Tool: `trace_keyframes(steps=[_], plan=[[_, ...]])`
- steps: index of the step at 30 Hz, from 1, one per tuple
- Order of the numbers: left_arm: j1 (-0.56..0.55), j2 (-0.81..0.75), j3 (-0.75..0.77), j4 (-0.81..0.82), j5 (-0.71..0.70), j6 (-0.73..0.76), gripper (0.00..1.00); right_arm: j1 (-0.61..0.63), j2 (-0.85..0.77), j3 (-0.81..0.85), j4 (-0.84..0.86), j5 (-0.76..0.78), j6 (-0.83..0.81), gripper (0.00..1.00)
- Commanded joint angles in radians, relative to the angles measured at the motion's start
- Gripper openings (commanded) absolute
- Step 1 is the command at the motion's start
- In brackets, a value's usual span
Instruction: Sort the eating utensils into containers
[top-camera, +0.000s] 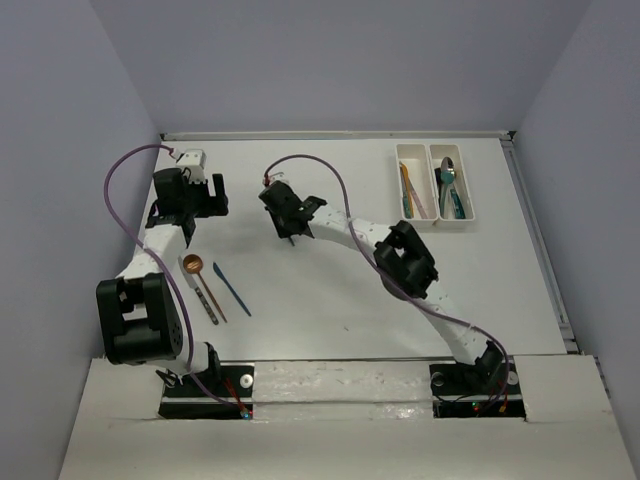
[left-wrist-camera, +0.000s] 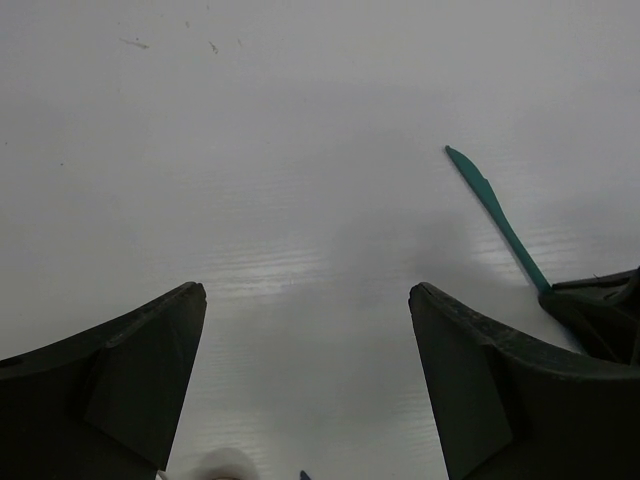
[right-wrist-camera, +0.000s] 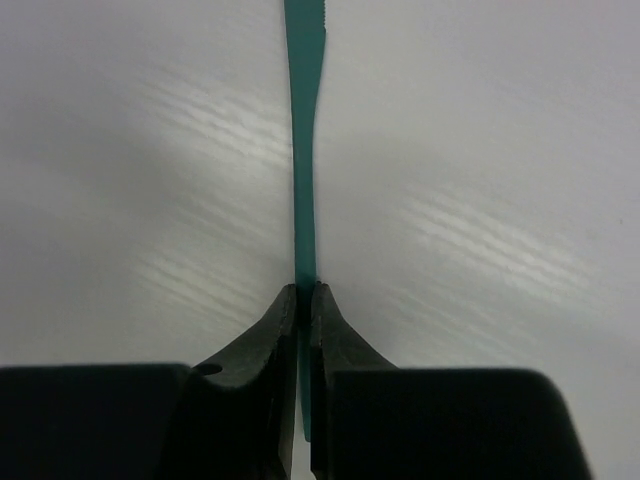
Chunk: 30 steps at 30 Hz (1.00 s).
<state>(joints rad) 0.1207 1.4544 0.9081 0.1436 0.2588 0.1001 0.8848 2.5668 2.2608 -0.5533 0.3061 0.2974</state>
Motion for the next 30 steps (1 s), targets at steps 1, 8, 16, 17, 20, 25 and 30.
trace_keyframes(steps=[1,8,16,17,20,25,30], plan=[[0.020,-0.083,-0.018,0.027,0.029,0.016,0.94,0.005,-0.100,-0.403,-0.191,-0.048,0.049,0.00],[0.036,-0.114,-0.031,0.036,0.053,0.018,0.95,0.080,-0.451,-0.996,-0.114,-0.191,0.117,0.13],[0.042,-0.131,-0.034,0.028,0.066,0.016,0.95,0.089,-0.470,-1.029,-0.119,-0.124,0.183,0.29],[0.043,-0.135,-0.037,0.027,0.066,0.019,0.95,0.089,-0.450,-1.021,-0.114,-0.130,0.183,0.29],[0.051,-0.149,-0.046,0.031,0.066,0.023,0.95,0.089,-0.430,-0.995,-0.108,-0.143,0.175,0.29],[0.060,-0.150,-0.046,0.034,0.074,0.021,0.95,0.089,-0.436,-1.012,-0.109,-0.130,0.181,0.07],[0.073,-0.149,-0.044,0.036,0.083,0.020,0.95,0.098,-0.534,-1.054,-0.056,-0.061,0.215,0.00]])
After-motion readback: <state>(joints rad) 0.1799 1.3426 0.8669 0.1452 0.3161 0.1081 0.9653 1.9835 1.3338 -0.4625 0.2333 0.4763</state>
